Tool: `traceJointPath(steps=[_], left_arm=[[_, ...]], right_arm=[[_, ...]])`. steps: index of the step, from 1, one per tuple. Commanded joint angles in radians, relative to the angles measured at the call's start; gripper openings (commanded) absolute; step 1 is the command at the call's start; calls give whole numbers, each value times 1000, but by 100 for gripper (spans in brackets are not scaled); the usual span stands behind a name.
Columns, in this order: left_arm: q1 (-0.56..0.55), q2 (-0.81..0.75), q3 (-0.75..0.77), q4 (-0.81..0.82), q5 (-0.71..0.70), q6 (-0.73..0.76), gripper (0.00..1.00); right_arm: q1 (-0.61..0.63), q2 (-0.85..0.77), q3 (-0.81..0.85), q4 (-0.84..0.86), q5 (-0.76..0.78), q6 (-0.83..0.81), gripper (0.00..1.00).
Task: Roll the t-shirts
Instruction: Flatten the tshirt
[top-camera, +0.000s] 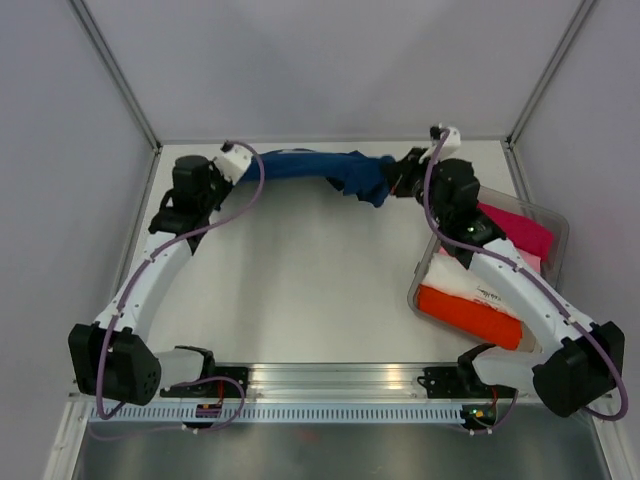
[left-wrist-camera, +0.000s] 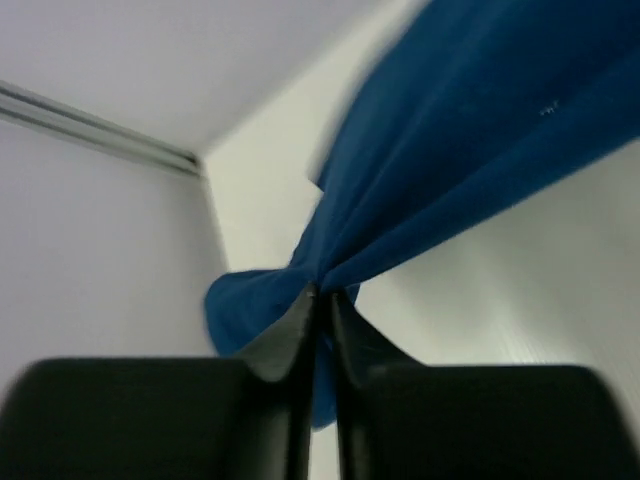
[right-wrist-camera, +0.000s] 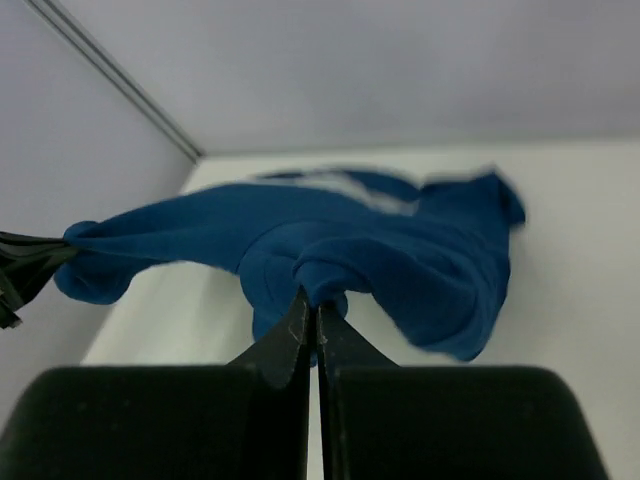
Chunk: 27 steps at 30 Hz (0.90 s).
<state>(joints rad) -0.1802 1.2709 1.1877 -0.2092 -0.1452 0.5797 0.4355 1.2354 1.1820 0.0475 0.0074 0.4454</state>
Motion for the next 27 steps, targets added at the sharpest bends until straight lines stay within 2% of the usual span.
traceJointPath(steps=[1,2,4,7,12,16,20,23,27], left_arm=[[2,-86,-228,-207,140,181,19],[1,-106,-270,-261,172,215,32],[2,-165,-370,-416,240,288,65],[2,-252,-431,-515,266,333,77],[19,-256,-381,-475,132,301,81],[59,-89,-372,-339,36,330,81],[140,152,-306,-311,47,339,81],[177,214,-280,-311,70,335,80],[177,222,-335,-289,193,400,82]], right_arm=[[25,-34,-258,63,-55,91,0],[38,-43,-309,71,-52,105,0],[71,-48,-430,104,-52,140,0],[103,-51,-510,123,-49,153,0],[111,-68,-539,114,-24,145,0],[111,-73,-538,112,-21,139,0],[111,-86,-535,101,-18,138,0],[111,-96,-536,98,-15,135,0],[111,-96,-538,94,-14,124,0]])
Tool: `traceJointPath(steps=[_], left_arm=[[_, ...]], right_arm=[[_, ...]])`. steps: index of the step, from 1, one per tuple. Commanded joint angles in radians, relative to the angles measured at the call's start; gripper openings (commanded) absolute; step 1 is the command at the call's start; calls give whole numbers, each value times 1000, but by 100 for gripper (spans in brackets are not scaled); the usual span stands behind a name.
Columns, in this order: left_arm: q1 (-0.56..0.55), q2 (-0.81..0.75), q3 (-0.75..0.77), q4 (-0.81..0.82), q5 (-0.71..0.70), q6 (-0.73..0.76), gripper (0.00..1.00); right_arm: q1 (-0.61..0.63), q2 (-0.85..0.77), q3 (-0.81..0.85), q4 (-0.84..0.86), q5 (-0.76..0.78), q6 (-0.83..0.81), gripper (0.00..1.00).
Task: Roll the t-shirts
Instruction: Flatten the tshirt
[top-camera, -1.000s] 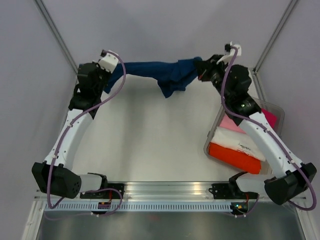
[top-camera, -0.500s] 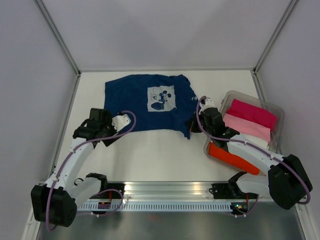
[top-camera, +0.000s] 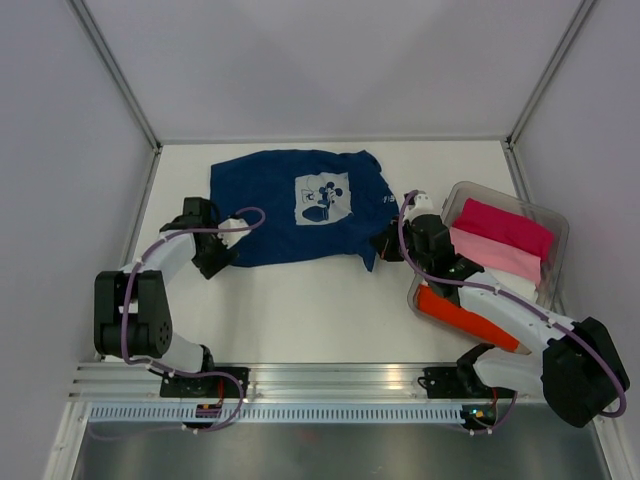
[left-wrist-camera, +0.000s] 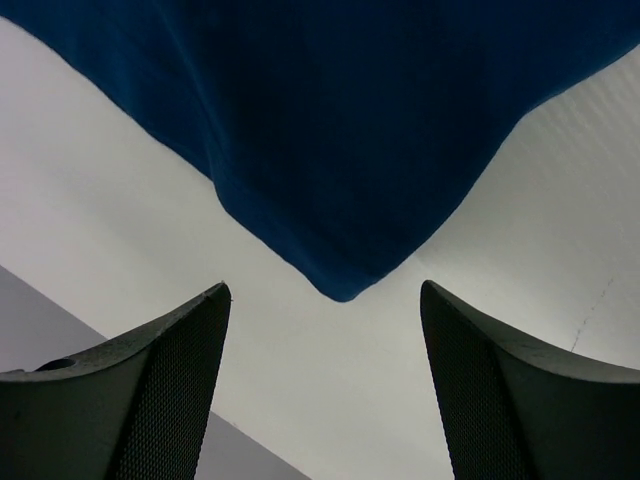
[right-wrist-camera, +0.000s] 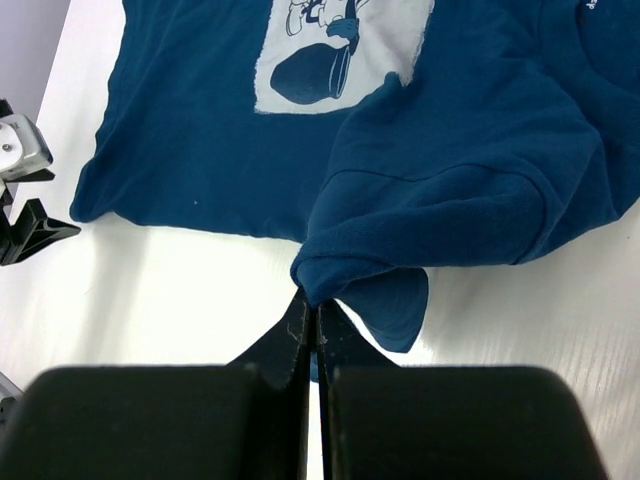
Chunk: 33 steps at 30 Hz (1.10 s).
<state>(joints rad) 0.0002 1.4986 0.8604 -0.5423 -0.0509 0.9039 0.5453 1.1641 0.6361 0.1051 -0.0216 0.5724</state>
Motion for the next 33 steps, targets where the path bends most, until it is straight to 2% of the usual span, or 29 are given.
traceJointPath(steps=[1,5,8,9,11,12,15,17,19,20,22,23,26,29,33], left_arm=[[-2,3,-12,59,108,76,82],[-3,106,11,143,37,12,81],[-2,176,35,166,16,-25,70],[-2,189,38,169,16,-40,54],[-3,203,34,176,19,-56,35],[-3,200,32,179,16,-63,3],[37,144,23,215,-15,-114,2],[56,45,25,209,-36,-150,2],[60,-44,25,177,-61,-146,2],[60,-143,29,116,-66,-131,2],[60,-240,51,43,-38,-116,2],[60,-338,95,-46,-21,-114,2],[60,-469,230,-196,39,-126,2],[61,-503,380,-286,42,-157,2],[60,-505,465,-360,31,-165,2]], right_arm=[[1,-20,10,38,15,-5,0],[1,-14,4,42,15,-9,0],[-1,-20,-4,44,15,-6,0],[1,-23,-7,41,15,-5,0],[-1,-30,-6,24,45,-8,0],[1,-37,-3,18,51,-9,0],[-1,-60,30,-34,71,-23,0],[-1,-87,80,-102,75,-43,0],[-1,-141,120,-226,87,-60,0],[-1,-167,167,-264,100,-75,0],[-1,-253,221,-365,114,-94,0],[-1,-285,278,-390,123,-111,0],[1,-410,399,-464,126,-140,0],[-1,-434,522,-544,135,-161,0],[1,-409,588,-604,137,-189,0]])
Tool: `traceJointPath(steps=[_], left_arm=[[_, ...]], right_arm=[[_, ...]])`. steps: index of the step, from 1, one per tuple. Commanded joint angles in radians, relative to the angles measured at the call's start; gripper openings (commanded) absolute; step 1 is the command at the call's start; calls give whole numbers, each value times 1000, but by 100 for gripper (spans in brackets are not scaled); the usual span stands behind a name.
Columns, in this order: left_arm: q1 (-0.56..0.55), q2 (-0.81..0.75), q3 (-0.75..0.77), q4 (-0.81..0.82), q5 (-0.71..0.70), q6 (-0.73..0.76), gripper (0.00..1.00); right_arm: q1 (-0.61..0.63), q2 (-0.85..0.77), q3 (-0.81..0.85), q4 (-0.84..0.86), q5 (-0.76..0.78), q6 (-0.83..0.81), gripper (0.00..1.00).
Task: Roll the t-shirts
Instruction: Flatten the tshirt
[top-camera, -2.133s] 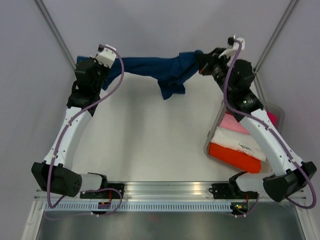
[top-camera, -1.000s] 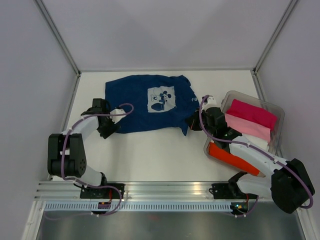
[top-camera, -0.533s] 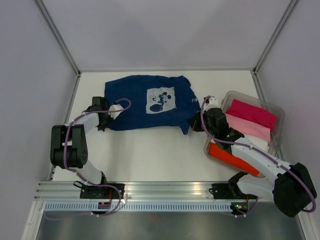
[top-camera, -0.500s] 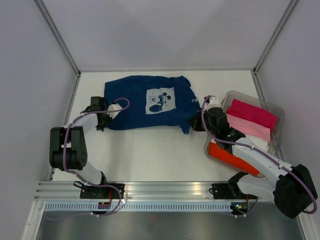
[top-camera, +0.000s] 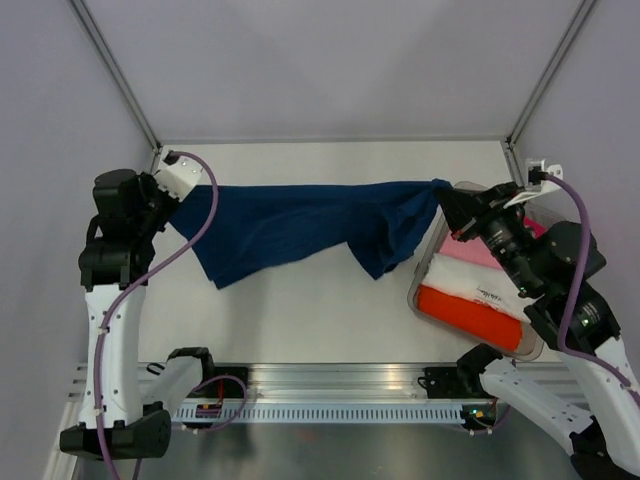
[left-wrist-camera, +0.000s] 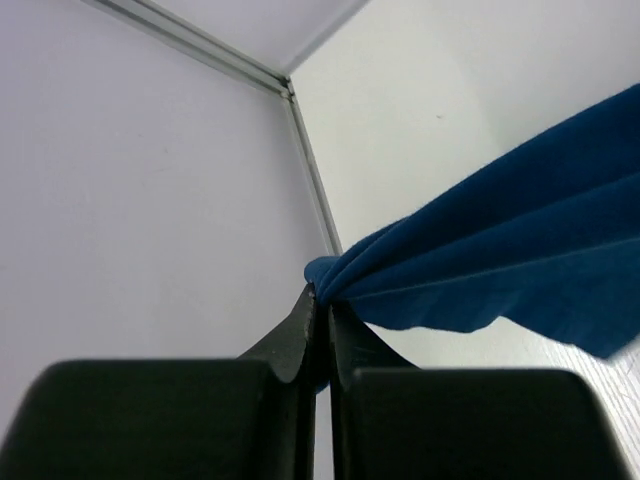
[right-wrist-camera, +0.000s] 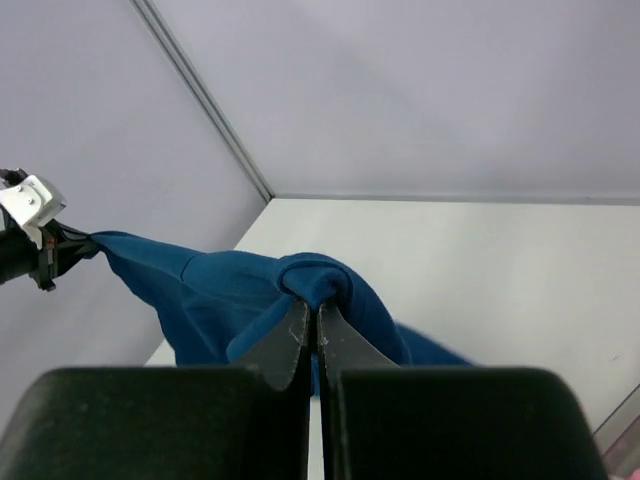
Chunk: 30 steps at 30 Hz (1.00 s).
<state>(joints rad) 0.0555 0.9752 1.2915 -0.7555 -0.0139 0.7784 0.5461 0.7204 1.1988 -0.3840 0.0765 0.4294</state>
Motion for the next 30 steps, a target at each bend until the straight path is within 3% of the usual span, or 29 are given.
traceJointPath(steps=[1,4,9,14,20,24,30], left_arm=[[4,22,35,-145,-14,-39,2],[4,39,37,-142,-6,-48,2],[-3,140,87,-105,57,-137,2],[-91,298,267,-44,94,-258,2],[-155,488,454,209,-124,-333,2],[-134,605,757,275,-325,-369,2],[-126,651,922,352,-376,-297,2]], right_arm=[[-2,40,19,-110,39,-47,0],[-2,89,1,-78,57,-58,0],[-2,355,83,11,49,-101,0],[-77,696,437,77,-35,-101,0],[-158,985,908,201,-20,-34,0],[-196,1113,1267,226,-35,11,0],[-219,1097,1267,349,-33,0,0]])
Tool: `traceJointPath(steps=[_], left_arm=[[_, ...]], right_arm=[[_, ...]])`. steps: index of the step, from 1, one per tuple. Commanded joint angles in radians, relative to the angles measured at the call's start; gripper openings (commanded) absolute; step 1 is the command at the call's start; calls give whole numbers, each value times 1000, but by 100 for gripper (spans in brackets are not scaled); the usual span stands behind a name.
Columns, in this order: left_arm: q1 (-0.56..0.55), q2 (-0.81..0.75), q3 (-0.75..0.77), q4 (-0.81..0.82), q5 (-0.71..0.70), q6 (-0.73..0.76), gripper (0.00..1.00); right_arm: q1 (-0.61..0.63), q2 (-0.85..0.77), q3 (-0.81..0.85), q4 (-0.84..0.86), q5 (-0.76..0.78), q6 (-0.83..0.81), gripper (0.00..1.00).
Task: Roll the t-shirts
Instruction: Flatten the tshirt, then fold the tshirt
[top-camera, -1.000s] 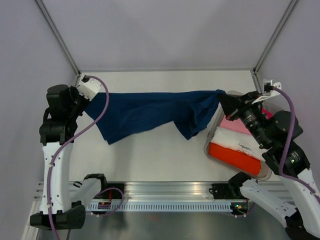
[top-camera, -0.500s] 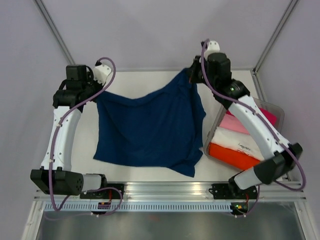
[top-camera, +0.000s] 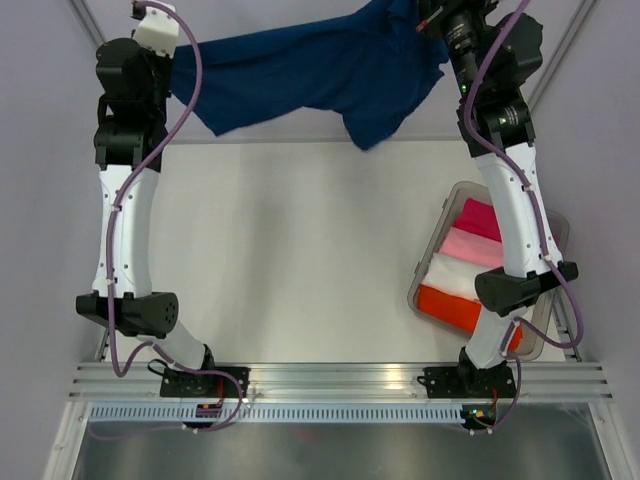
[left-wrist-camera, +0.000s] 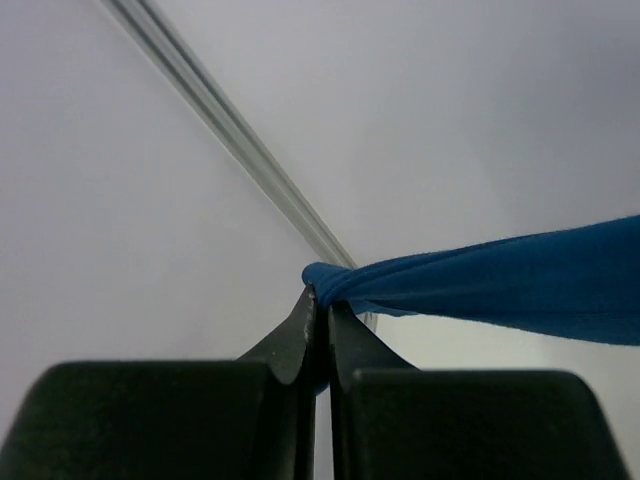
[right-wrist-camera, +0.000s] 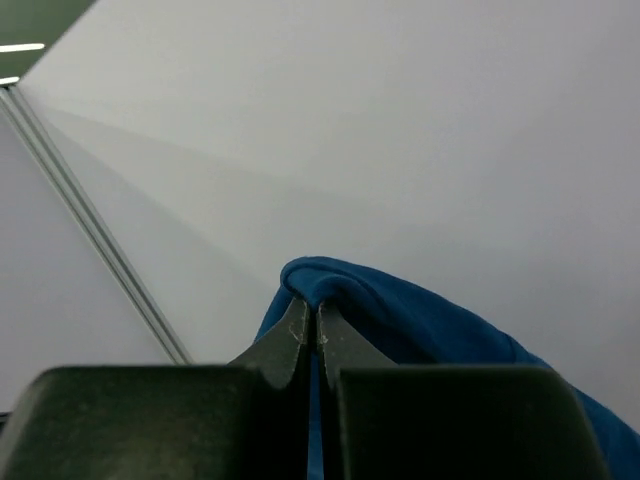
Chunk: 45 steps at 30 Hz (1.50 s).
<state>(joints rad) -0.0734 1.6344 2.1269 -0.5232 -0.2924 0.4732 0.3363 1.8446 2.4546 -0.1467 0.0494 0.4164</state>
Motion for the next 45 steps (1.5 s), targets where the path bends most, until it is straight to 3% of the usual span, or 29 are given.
traceJointPath(steps=[1,4,5,7,8,14,20,25,31,37,45], left_arm=[[4,-10,73,124,-97,19,2],[12,-66,-100,156,-38,50,2],[14,-89,-242,175,2,71,2],[14,-167,-388,236,30,93,2],[14,-194,-526,250,65,125,2],[43,-346,-1024,321,93,257,2],[115,-447,-1355,330,104,375,2],[121,-499,-1573,342,108,475,2],[142,-617,-1657,275,29,486,2],[146,-694,-1681,180,62,484,4],[144,-519,-1563,199,90,386,5]], right_arm=[[-11,-48,-14,108,-23,-11,0],[-11,-146,-234,121,-111,-65,0],[-10,-181,-405,137,-126,-70,0],[-10,-304,-611,194,-147,-61,0],[-10,-346,-820,246,-152,-51,0],[48,-599,-1467,343,-160,13,0],[205,-723,-1793,266,-66,89,0],[250,-801,-1976,207,-56,205,0],[290,-869,-2054,150,-39,291,0],[320,-926,-2028,67,-2,273,0],[320,-665,-1844,139,46,144,0]])
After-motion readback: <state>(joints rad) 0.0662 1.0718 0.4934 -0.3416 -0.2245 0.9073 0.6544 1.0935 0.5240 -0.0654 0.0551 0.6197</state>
